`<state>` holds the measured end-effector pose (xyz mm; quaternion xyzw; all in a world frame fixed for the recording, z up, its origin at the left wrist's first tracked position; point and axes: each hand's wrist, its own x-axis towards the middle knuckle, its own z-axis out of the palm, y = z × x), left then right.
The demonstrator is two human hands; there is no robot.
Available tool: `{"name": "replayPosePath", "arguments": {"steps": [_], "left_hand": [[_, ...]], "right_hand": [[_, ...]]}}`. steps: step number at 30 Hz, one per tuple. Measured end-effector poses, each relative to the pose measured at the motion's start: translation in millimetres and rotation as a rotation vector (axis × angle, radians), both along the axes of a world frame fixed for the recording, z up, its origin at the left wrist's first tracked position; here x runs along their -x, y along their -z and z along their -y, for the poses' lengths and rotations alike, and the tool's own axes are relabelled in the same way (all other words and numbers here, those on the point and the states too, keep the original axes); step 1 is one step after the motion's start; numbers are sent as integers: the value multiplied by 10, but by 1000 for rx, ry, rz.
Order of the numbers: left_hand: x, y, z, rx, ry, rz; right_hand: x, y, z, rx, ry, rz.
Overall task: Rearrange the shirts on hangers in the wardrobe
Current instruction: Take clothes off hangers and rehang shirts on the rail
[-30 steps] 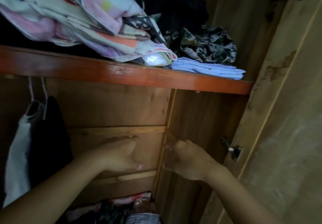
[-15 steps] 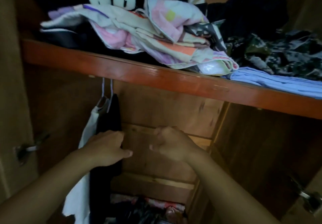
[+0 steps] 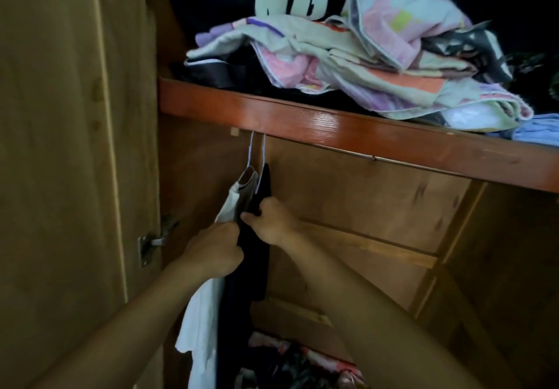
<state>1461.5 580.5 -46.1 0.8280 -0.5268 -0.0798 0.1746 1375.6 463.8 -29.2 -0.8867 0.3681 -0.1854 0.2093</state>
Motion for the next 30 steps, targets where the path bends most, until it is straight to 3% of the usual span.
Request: {"name": "replayPosePath", "arguments": {"steps": [7, 11, 19, 30], "left_hand": [[-34, 26, 59, 33, 1, -84], [-61, 3, 92, 51, -5, -64], [-47, -29, 178, 70, -38, -46], [-54, -27, 178, 119, -3, -48]], "right_hand": [[-256, 91, 145, 62, 100, -130], [-332, 111, 169, 36, 191, 63], [-435, 133, 283, 41, 173, -75], [3, -111, 449, 212, 274, 125]]}}
